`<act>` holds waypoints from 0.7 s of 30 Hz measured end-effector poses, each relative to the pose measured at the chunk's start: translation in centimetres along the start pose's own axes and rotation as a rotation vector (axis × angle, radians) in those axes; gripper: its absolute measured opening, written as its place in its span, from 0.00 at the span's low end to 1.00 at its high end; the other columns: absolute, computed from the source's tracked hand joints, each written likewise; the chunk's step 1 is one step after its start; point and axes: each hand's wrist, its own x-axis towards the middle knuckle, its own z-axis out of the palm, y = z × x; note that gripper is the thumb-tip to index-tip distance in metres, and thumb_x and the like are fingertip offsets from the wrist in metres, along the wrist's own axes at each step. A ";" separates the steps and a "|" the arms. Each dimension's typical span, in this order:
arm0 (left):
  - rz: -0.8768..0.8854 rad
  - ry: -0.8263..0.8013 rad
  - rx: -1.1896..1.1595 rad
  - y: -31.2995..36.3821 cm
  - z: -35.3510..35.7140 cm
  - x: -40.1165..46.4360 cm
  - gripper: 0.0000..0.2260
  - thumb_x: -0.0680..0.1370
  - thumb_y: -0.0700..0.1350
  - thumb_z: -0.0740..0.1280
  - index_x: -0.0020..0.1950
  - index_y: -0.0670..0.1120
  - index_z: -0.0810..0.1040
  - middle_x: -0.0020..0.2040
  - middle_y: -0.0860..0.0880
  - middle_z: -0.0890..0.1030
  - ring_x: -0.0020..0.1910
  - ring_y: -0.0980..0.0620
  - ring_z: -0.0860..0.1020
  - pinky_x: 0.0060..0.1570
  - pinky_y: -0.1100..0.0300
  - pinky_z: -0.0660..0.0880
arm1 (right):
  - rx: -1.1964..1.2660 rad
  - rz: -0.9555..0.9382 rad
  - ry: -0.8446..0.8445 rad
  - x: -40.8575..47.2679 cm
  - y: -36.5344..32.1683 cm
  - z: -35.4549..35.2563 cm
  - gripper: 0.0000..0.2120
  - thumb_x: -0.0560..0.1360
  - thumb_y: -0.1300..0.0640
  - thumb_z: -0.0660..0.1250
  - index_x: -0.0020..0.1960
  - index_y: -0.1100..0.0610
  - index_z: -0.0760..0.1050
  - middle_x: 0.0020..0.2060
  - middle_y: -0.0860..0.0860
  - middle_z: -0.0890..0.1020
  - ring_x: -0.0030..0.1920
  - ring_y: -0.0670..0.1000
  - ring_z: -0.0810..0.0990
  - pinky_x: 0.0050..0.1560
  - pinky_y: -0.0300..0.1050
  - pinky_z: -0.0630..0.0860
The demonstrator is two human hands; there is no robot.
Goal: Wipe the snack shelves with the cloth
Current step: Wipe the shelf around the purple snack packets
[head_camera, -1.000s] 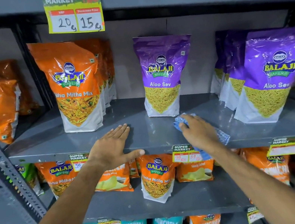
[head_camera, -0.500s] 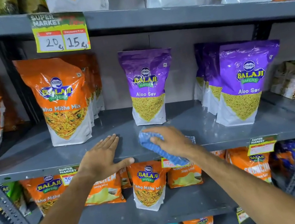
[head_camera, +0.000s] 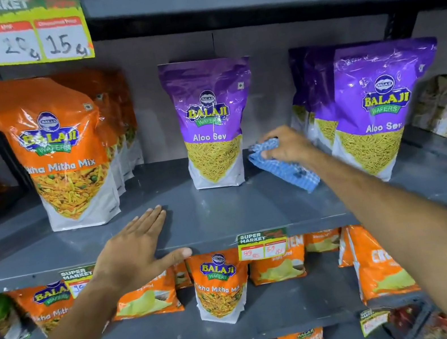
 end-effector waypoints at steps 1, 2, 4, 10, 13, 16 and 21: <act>0.000 0.005 0.007 0.0 0.0 0.0 0.53 0.70 0.84 0.43 0.86 0.53 0.46 0.86 0.56 0.48 0.85 0.56 0.49 0.79 0.59 0.49 | -0.054 -0.034 -0.044 1.1 -0.4 0.1 0.18 0.70 0.55 0.78 0.59 0.49 0.84 0.58 0.51 0.84 0.60 0.52 0.81 0.60 0.40 0.74; 0.001 0.011 0.014 0.1 -0.1 0.0 0.52 0.71 0.84 0.43 0.86 0.53 0.46 0.86 0.57 0.48 0.85 0.56 0.49 0.77 0.60 0.48 | -0.105 -0.069 -0.085 2.1 -0.8 0.4 0.18 0.70 0.56 0.78 0.59 0.48 0.84 0.58 0.50 0.84 0.60 0.52 0.81 0.60 0.39 0.74; -0.001 0.016 0.013 0.1 -0.1 -0.1 0.52 0.70 0.84 0.44 0.86 0.53 0.47 0.85 0.57 0.48 0.84 0.57 0.48 0.77 0.61 0.47 | -0.190 -0.115 -0.143 3.7 -1.1 1.4 0.18 0.69 0.56 0.78 0.58 0.48 0.84 0.59 0.48 0.84 0.60 0.52 0.81 0.61 0.39 0.74; -0.006 0.021 0.018 0.0 0.0 -0.1 0.51 0.71 0.84 0.45 0.86 0.54 0.46 0.84 0.58 0.47 0.84 0.58 0.48 0.77 0.60 0.49 | -0.291 -0.152 -0.292 6.5 0.4 5.1 0.21 0.64 0.52 0.72 0.56 0.40 0.81 0.53 0.45 0.86 0.52 0.52 0.83 0.55 0.48 0.81; -0.004 0.027 0.014 0.0 0.0 -0.1 0.51 0.71 0.84 0.45 0.86 0.54 0.47 0.85 0.58 0.48 0.84 0.57 0.50 0.77 0.60 0.48 | -0.354 -0.178 -0.379 4.6 -0.1 5.2 0.17 0.69 0.51 0.68 0.58 0.46 0.81 0.53 0.47 0.85 0.52 0.54 0.83 0.54 0.48 0.80; -0.008 0.027 0.009 0.1 -0.1 -0.1 0.50 0.72 0.83 0.46 0.86 0.55 0.45 0.85 0.58 0.48 0.84 0.56 0.51 0.76 0.60 0.49 | -0.356 -0.207 -0.429 4.0 0.1 3.5 0.14 0.73 0.59 0.68 0.57 0.50 0.83 0.56 0.47 0.84 0.56 0.52 0.81 0.61 0.46 0.77; -0.008 0.034 0.014 0.4 -0.4 -0.3 0.51 0.72 0.83 0.46 0.86 0.54 0.46 0.85 0.58 0.48 0.84 0.57 0.50 0.75 0.61 0.47 | -0.279 -0.164 -0.245 3.9 0.7 1.6 0.21 0.73 0.64 0.66 0.58 0.43 0.83 0.61 0.45 0.83 0.61 0.51 0.80 0.65 0.48 0.76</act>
